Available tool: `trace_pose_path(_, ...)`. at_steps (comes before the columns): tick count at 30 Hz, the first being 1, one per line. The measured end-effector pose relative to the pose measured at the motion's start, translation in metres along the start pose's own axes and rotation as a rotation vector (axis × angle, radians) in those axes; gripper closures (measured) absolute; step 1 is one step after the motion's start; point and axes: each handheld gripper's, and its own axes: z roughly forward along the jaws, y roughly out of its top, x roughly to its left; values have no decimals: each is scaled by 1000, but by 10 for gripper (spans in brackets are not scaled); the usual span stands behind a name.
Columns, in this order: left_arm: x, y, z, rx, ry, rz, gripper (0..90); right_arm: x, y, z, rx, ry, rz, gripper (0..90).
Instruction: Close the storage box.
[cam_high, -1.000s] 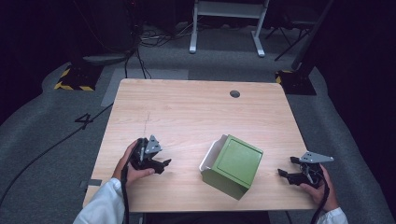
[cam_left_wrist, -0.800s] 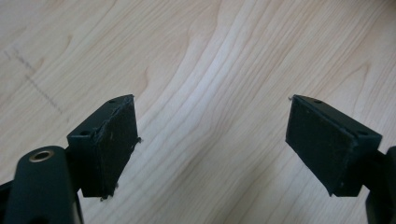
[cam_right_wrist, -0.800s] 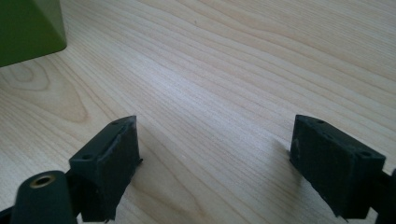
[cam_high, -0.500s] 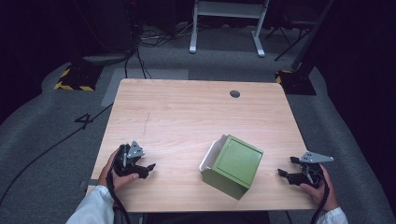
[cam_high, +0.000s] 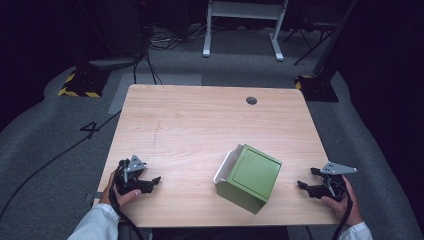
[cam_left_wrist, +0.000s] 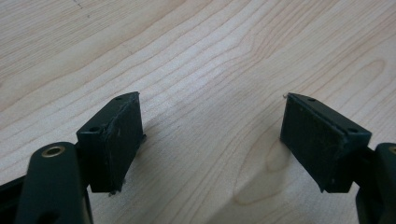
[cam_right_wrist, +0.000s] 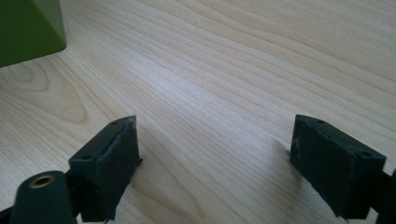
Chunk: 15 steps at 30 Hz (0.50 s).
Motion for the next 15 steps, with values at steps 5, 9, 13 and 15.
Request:
trace_pose_path(5,-1,0,1,-2,6,-8,211,0,0,0,-1,0,-1,158)
trace_pose_path(9,-1,0,1,-3,8,-10,211,0,0,0,0,0,0,158)
trace_pose_path(13,-1,0,0,-3,8,-6,211,0,0,0,-2,-1,-2,158)
trace_pose_path(15,-1,0,0,-2,9,-5,210,0,0,0,-1,0,-1,157)
